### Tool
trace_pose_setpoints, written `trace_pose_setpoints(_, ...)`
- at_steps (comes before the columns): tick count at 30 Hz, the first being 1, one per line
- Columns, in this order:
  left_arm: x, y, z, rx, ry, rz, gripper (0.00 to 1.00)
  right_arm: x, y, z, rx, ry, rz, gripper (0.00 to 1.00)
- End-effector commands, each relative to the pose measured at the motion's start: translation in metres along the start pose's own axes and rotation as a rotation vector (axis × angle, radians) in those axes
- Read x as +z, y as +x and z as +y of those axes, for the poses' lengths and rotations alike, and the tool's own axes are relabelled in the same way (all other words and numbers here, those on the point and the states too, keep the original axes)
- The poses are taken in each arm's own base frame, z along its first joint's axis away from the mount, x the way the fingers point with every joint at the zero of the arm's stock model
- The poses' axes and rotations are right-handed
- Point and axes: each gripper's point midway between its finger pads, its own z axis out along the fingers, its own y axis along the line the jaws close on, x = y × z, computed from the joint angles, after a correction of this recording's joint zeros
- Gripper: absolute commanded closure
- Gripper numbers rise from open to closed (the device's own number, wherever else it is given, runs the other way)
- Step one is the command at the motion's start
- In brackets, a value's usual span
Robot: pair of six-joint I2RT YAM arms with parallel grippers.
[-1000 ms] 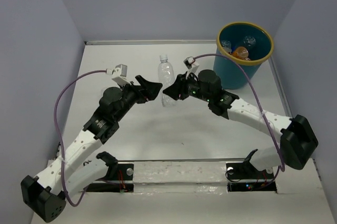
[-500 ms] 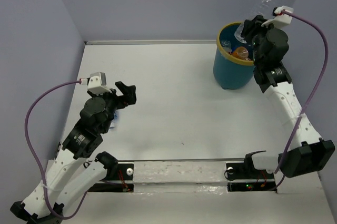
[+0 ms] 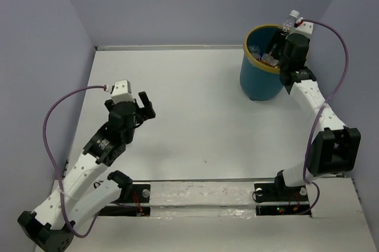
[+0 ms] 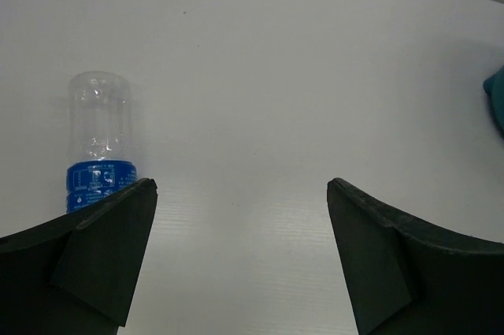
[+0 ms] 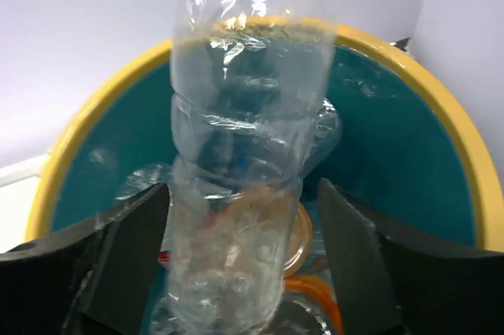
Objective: Put the plastic bottles in the bin
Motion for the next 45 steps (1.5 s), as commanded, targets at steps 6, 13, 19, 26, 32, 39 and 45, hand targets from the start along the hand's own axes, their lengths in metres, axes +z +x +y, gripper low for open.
trace_pose_setpoints(6,0.029,0.030,0.028,0.003,-0.167,0.119,0.01,-0.069,-0.075,0.032,0.182,-0.230,-0.167,0.14)
trace_pose_setpoints(13,0.044,0.058,0.075,-0.025,-0.378,0.229,0.01,-0.130,-0.024,0.093,0.254,-0.545,-0.032,0.12)
trace_pose_setpoints(19,0.053,0.078,0.107,-0.083,-0.480,0.291,0.01,-0.177,0.025,0.146,0.250,-0.722,0.060,0.12)
trace_pose_setpoints(26,0.068,0.104,0.146,-0.131,-0.569,0.415,0.01,-0.214,0.039,0.158,0.287,-0.835,0.096,0.12)
trace_pose_setpoints(32,0.087,0.139,0.136,-0.092,-0.479,0.599,0.02,-0.229,0.040,0.161,0.303,-0.900,0.097,0.13)
trace_pose_setpoints(39,0.095,0.151,0.117,-0.089,-0.350,0.659,0.33,-0.253,0.057,0.186,0.304,-1.007,0.188,0.12)
trace_pose_setpoints(45,0.088,0.123,0.047,-0.085,-0.029,0.565,0.38,-0.262,0.086,0.207,0.383,-1.040,0.309,0.11)
